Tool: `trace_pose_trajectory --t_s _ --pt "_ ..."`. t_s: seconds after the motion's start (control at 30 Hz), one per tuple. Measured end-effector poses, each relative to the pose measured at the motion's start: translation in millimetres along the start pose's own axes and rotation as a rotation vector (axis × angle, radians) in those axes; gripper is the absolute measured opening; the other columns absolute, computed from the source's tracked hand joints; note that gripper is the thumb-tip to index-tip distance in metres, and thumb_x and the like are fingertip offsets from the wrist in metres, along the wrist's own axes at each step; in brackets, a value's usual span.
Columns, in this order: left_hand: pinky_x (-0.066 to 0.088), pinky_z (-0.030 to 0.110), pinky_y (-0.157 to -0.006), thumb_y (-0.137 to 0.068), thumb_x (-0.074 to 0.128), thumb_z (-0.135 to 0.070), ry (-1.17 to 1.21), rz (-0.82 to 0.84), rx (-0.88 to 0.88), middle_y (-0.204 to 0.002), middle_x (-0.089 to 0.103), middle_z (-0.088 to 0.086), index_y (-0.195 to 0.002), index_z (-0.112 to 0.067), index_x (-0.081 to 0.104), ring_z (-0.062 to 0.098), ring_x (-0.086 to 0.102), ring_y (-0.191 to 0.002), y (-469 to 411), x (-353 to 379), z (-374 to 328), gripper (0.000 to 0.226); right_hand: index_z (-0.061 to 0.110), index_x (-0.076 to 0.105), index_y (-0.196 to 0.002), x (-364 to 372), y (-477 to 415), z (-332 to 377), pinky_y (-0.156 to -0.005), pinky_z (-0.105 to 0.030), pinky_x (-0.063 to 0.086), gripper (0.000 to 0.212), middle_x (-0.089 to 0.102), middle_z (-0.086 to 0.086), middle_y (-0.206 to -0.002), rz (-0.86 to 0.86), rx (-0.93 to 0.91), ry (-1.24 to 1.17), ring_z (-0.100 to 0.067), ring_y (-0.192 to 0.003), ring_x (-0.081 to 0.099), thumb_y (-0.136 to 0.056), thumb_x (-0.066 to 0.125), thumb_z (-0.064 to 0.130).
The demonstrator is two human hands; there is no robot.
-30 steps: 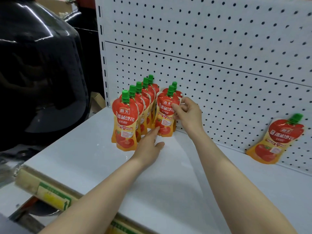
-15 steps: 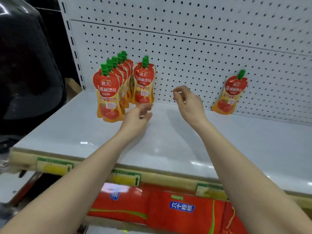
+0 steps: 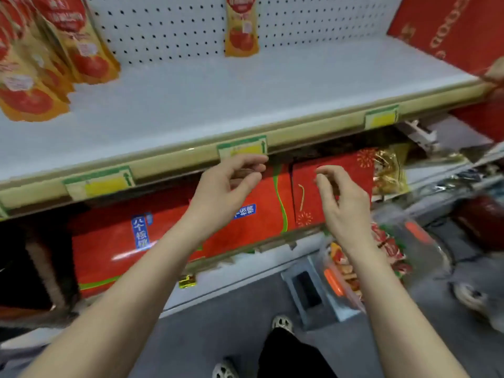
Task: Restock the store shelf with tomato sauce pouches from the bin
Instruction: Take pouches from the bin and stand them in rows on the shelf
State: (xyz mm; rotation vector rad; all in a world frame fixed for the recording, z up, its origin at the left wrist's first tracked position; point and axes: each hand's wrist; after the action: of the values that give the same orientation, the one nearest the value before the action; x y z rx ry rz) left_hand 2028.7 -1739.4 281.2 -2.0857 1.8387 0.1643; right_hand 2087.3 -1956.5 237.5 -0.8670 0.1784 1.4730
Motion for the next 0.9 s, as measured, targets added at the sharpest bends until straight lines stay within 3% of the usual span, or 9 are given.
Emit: trace_pose_trajectory --t_s 0.17,0.3,0.4,0.5,0.6,0.73,0.9 --pt "0.051 0.019 -0.086 -0.092 0.059 -0.004 -0.026 0.239 -0.136 -0.105 0.069 -0.003 -0.115 -0.023 0.065 0.006 0.064 -0.097 2 110 48 0.031 0.023 0.061 -0.111 -22 84 -115 -0.073 -0.034 0.047 0.016 0.068 0.006 -0.097 0.032 0.336 0.076 -0.016 -0.088 0.064 -0.101 0.050 0.025" --pt "0.050 0.028 -0.095 -0.092 0.061 -0.012 -0.093 0.420 -0.247 -0.115 0.065 -0.010 -0.120 -0.039 0.053 0.002 0.061 -0.106 -11 206 96 0.040 0.019 0.057 -0.128 -39 123 -218 -0.074 -0.026 0.042 0.030 0.068 0.006 -0.105 0.108 0.643 0.127 -0.006 -0.092 0.065 -0.099 0.054 0.025" --pt "0.045 0.038 -0.103 -0.093 0.060 -0.029 -0.209 0.595 -0.360 -0.135 0.052 -0.009 -0.133 -0.051 0.035 0.013 0.050 -0.127 -32 283 128 0.052 0.017 0.047 -0.139 -53 121 -298 -0.077 -0.033 0.045 0.045 0.065 -0.008 -0.123 0.158 0.804 0.219 -0.029 -0.110 0.062 -0.095 0.058 0.023" --pt "0.033 0.030 -0.111 -0.090 0.062 -0.039 -0.349 0.695 -0.374 -0.155 0.031 -0.005 -0.150 -0.034 0.020 0.016 0.034 -0.141 -60 361 159 0.073 0.015 0.041 -0.139 -57 95 -378 -0.078 -0.037 0.044 0.052 0.060 -0.016 -0.125 0.203 0.899 0.253 -0.040 -0.112 0.058 -0.090 0.059 0.017" --pt "0.026 0.019 -0.104 -0.090 0.062 -0.038 -0.418 0.721 -0.287 -0.157 0.029 0.001 -0.152 -0.021 0.020 0.018 0.031 -0.142 -90 434 193 0.077 0.012 0.034 -0.145 -50 70 -446 -0.083 -0.043 0.046 0.060 0.059 -0.023 -0.124 0.222 0.966 0.218 -0.045 -0.110 0.058 -0.092 0.059 0.022" --pt "0.022 0.035 -0.116 -0.094 0.054 -0.039 -0.557 0.790 -0.272 -0.159 0.020 0.009 -0.153 -0.014 0.014 0.024 0.021 -0.146 -124 511 253 0.075 0.003 0.035 -0.140 -27 52 -510 -0.088 -0.039 0.044 0.056 0.060 -0.024 -0.127 0.258 1.125 0.141 -0.042 -0.117 0.057 -0.096 0.060 0.026" --pt "0.029 0.045 -0.114 -0.094 0.055 -0.032 -0.709 0.756 -0.285 -0.153 0.028 0.015 -0.152 -0.010 0.015 0.033 0.027 -0.141 -128 559 318 0.074 0.003 0.034 -0.140 1 64 -546 -0.092 -0.040 0.044 0.059 0.059 -0.021 -0.132 0.315 1.246 0.064 -0.042 -0.120 0.055 -0.097 0.058 0.035"
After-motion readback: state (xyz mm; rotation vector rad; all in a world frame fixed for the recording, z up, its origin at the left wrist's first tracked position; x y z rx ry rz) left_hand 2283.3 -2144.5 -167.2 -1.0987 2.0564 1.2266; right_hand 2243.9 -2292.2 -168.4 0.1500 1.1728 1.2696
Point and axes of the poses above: each hand's wrist, its own y-axis away from the middle knuckle, its own x-axis out of the palm, z = x × y
